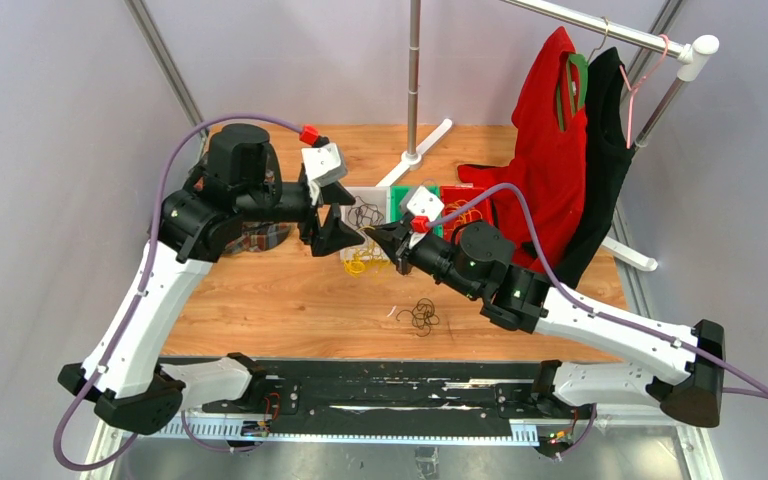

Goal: Untangle the cables

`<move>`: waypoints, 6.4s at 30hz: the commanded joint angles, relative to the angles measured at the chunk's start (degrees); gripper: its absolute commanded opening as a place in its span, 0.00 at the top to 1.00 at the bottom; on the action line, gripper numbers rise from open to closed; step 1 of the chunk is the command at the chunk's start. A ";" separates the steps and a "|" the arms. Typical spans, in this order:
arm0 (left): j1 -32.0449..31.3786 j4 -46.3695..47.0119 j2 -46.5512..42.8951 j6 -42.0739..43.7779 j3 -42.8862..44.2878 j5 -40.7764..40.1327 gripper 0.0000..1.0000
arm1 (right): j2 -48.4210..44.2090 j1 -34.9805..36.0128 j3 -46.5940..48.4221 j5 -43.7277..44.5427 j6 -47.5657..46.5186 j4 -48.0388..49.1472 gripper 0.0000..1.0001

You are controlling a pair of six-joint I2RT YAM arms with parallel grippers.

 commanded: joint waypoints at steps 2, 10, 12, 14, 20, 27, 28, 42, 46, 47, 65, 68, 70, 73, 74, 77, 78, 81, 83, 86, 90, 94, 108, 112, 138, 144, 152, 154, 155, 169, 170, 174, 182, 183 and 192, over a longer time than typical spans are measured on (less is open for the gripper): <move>-0.33 1.77 -1.61 -0.14 -2.95 -0.47 0.27 | 0.37 2.05 2.66 0.88 -1.49 0.92 0.99; -0.33 1.70 -1.94 1.21 -5.24 -2.56 0.58 | 0.98 2.37 2.53 0.65 -0.77 1.72 0.99; -0.33 1.65 -1.76 1.17 -4.83 -3.05 0.80 | 0.88 2.37 2.20 0.82 -0.38 2.13 0.99; -0.33 1.61 -1.85 1.14 -4.12 -3.24 0.96 | 0.60 2.37 1.57 1.20 -0.07 2.44 0.99; -0.33 1.60 -2.17 -2.11 -0.22 1.91 1.00 | 1.03 2.21 -1.71 2.53 3.14 5.98 0.95; -0.33 1.67 -1.81 -6.40 1.38 9.26 1.00 | 5.71 1.92 -2.84 2.31 7.50 10.62 0.89; -0.33 1.68 -1.69 -6.65 1.93 9.65 0.99 | 5.96 1.79 -3.47 2.20 8.35 11.26 0.89; -0.33 1.71 0.97 -8.98 14.83 8.91 1.00 | 11.25 1.05 -18.46 4.63 17.87 28.34 0.69; -0.33 1.77 2.56 -8.42 21.09 6.07 1.00 | 13.34 1.05 -23.76 7.19 19.92 31.87 0.69; -0.33 1.72 3.04 -8.43 22.78 5.07 0.99 | 13.93 1.07 -24.86 7.87 20.44 32.60 0.69; -0.33 30.80 1.83 -3.66 31.16 -26.81 0.99 | 26.25 1.39 -34.71 8.49 26.71 42.08 0.71; -0.33 38.03 1.62 0.57 30.87 -32.78 1.00 | 27.44 1.55 -34.60 8.60 26.50 42.17 0.69; -0.33 42.36 1.70 2.58 30.82 -35.68 1.00 | 27.92 1.67 -34.20 8.79 26.22 41.93 0.68; -0.33 41.76 2.40 4.15 32.29 -34.88 1.00 | 27.66 1.76 -33.57 8.83 25.71 41.66 0.62; -0.33 39.81 2.52 3.76 32.53 -33.75 0.99 | 26.20 1.75 -32.92 8.86 25.18 40.88 0.58; -0.33 36.82 0.18 1.99 28.36 -31.19 0.99 | 19.75 1.66 -29.07 9.71 22.33 32.69 0.42; -0.33 36.81 -1.03 1.69 25.68 -30.86 1.00 | 17.02 1.66 -27.00 9.88 21.69 30.43 0.38; -0.33 35.80 -4.39 1.44 18.06 -29.76 1.00 | 9.52 1.67 -20.28 9.73 18.08 20.09 0.31; -0.33 32.53 -5.97 1.91 13.55 -26.54 1.00 | 5.61 1.57 -15.46 8.43 14.73 14.35 0.31; -0.33 28.22 -8.37 3.12 7.67 -21.05 1.00 | 1.33 1.05 -10.86 5.43 11.41 9.29 0.30; -0.33 21.30 -10.22 4.90 2.59 -12.45 0.99 | -2.84 0.53 -6.91 1.54 7.73 6.21 0.29; -0.33 19.92 -11.71 3.74 -2.26 -8.52 1.00 | -5.19 0.53 -4.33 -2.29 4.91 5.10 0.28; -0.33 19.29 -12.20 -1.40 -8.45 -0.81 1.00 | -1.61 -0.46 0.38 -1.79 4.28 9.66 0.33; -0.33 19.29 -12.10 -2.50 -9.36 -0.33 1.00 | 0.23 -1.46 1.96 0.85 3.69 10.21 0.56; -0.33 7.35 -12.07 6.82 -16.53 -16.26 0.02 | 0.47 -30.06 -5.95 26.14 0.85 -0.65 0.99; -0.34 7.08 -12.70 7.14 -17.02 -15.97 0.02 | 3.13 -34.22 -6.28 24.50 3.45 2.53 0.99; -0.33 6.65 -12.93 8.37 -17.21 -16.48 0.02 | 5.30 -36.91 -0.63 19.87 6.41 2.88 0.99; -0.33 6.67 -12.80 8.68 -16.99 -16.78 0.02 | 4.80 -36.87 1.29 18.46 6.17 3.09 0.99; -0.33 6.65 -12.79 8.81 -16.87 -16.94 0.02 | 4.42 -36.91 2.32 18.29 5.85 3.05 0.99; -0.33 5.31 -12.54 9.49 -16.68 -16.11 0.02 | 5.22 -36.91 6.86 15.49 4.38 4.59 0.99; -0.33 5.29 -12.60 9.66 -16.63 -16.30 0.02 | 5.16 -36.91 7.07 15.39 3.75 5.11 0.99; -0.33 5.14 -12.41 9.90 -16.38 -16.63 0.02 | 5.95 -37.47 13.07 17.31 -2.63 5.79 0.99; -0.33 4.93 -12.35 9.90 -15.87 -16.67 0.02 | 5.95 -39.46 22.43 15.38 -3.95 3.17 0.99; -0.33 4.92 -12.35 9.90 -15.91 -16.71 0.02 | 5.59 -39.46 21.87 15.30 -3.54 3.32 0.99; -0.33 4.85 -12.44 9.98 -15.51 -16.72 0.02 | 4.32 -39.45 15.50 14.81 -1.91 2.17 0.99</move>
